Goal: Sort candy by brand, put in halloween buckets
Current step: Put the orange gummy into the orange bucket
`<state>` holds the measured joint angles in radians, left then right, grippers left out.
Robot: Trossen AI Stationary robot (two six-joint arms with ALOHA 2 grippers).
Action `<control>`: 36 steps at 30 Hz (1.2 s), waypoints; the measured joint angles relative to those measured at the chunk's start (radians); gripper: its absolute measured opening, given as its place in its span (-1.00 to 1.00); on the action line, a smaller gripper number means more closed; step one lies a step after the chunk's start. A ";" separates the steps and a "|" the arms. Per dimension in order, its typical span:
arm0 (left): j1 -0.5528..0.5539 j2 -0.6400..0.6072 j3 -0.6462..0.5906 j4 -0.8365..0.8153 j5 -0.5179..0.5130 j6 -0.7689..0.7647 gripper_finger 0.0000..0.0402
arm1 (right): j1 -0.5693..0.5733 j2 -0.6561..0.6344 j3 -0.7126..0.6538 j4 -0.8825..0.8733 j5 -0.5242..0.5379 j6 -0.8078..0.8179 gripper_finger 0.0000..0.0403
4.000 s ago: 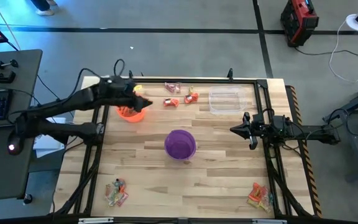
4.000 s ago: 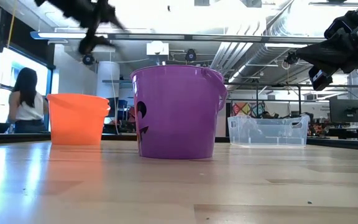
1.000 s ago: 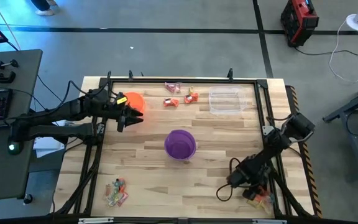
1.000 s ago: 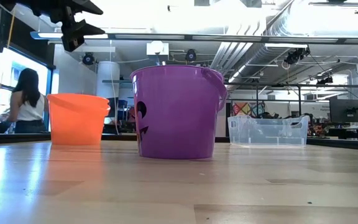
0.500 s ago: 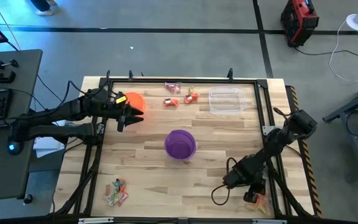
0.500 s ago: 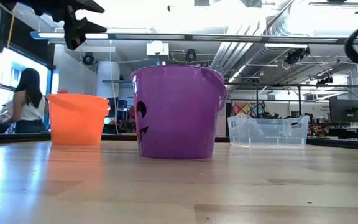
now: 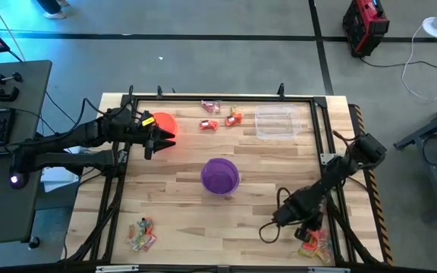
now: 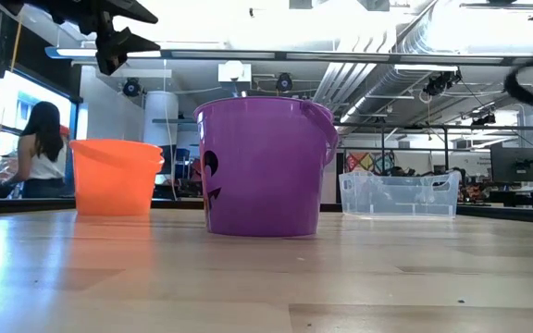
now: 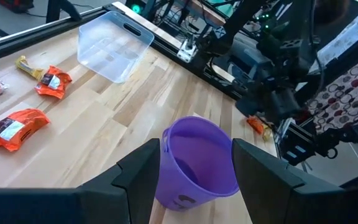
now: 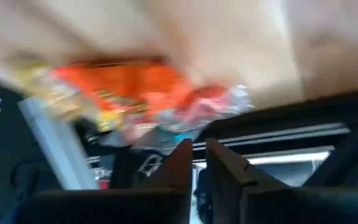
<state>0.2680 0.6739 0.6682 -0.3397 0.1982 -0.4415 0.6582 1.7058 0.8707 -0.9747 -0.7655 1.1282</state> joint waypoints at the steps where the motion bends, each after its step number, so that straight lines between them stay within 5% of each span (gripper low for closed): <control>1: 0.000 0.000 0.000 0.000 0.000 -0.002 -0.07 | 0.000 0.000 -0.020 0.007 -0.001 0.011 -0.71; 11: 0.000 0.000 0.000 0.000 0.001 -0.028 -0.07 | -0.015 0.000 -0.189 0.257 -0.059 0.112 -0.10; 21: 0.000 0.000 0.000 0.000 0.000 -0.027 -0.07 | -0.009 -0.002 -0.273 0.334 -0.084 0.134 -0.07; 25: 0.000 0.000 0.000 0.000 0.000 -0.027 -0.07 | -0.008 -0.002 -0.278 0.332 -0.082 0.132 -0.21; 31: 0.000 0.000 0.000 0.000 0.000 -0.026 -0.07 | -0.016 0.000 -0.267 0.322 -0.075 0.128 -0.89; 36: 0.000 -0.003 0.000 0.033 0.000 -0.028 -0.07 | -0.050 0.002 -0.173 0.250 -0.028 0.033 -0.91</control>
<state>0.2680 0.6706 0.6685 -0.3070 0.1986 -0.4698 0.6083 1.7073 0.6977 -0.7244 -0.7939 1.1609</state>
